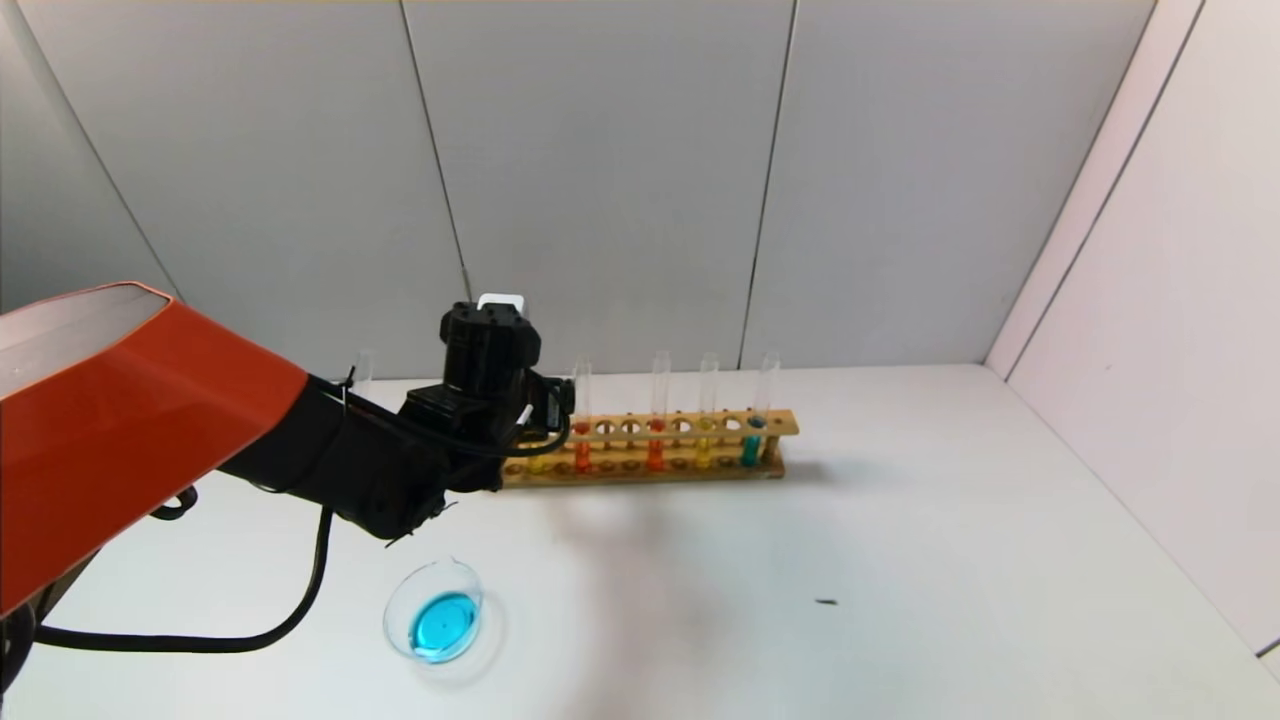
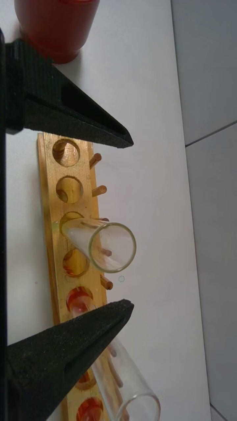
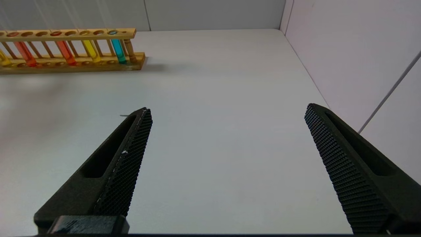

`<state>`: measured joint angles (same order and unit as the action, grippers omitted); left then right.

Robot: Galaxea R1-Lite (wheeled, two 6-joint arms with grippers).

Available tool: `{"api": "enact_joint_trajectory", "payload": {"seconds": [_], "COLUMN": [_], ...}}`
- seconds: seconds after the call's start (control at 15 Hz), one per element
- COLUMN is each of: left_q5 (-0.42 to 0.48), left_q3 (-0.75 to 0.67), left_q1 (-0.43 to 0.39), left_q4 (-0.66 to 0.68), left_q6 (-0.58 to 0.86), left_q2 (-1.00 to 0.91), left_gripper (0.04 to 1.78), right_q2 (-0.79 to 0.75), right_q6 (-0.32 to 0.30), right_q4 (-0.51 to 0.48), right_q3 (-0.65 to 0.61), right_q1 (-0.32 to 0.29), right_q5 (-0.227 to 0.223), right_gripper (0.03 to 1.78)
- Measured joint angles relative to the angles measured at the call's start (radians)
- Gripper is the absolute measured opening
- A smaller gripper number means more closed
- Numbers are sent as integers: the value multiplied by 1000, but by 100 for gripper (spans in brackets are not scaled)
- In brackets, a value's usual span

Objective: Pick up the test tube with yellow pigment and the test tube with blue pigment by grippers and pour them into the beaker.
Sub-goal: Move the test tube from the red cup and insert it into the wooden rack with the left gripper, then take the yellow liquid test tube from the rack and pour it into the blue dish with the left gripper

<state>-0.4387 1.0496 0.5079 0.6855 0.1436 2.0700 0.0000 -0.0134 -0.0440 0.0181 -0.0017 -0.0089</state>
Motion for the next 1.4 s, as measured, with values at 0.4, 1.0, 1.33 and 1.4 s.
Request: {"api": "enact_joint_trajectory", "payload": {"seconds": [0.4,1.0,1.33,1.4], "left_q5": [-1,-29,-29,-29], "left_q3": [-10,-18,26,36], "left_q1": [1,13,14,14], "left_q4": [-2,-15,-77,-90], "left_q6": [-1,-2,-9,-8], "left_q2": [2,-27,-76,-85], "left_gripper": [63,31,31,31], "right_q2": [0,0,0,0], "right_q6": [0,0,0,0], "right_q4": [0,0,0,0], "right_q3": [0,0,0,0], "right_q1": [0,0,0,0], "right_q5": [0,0,0,0], "right_gripper": [170,170,170,170]}}
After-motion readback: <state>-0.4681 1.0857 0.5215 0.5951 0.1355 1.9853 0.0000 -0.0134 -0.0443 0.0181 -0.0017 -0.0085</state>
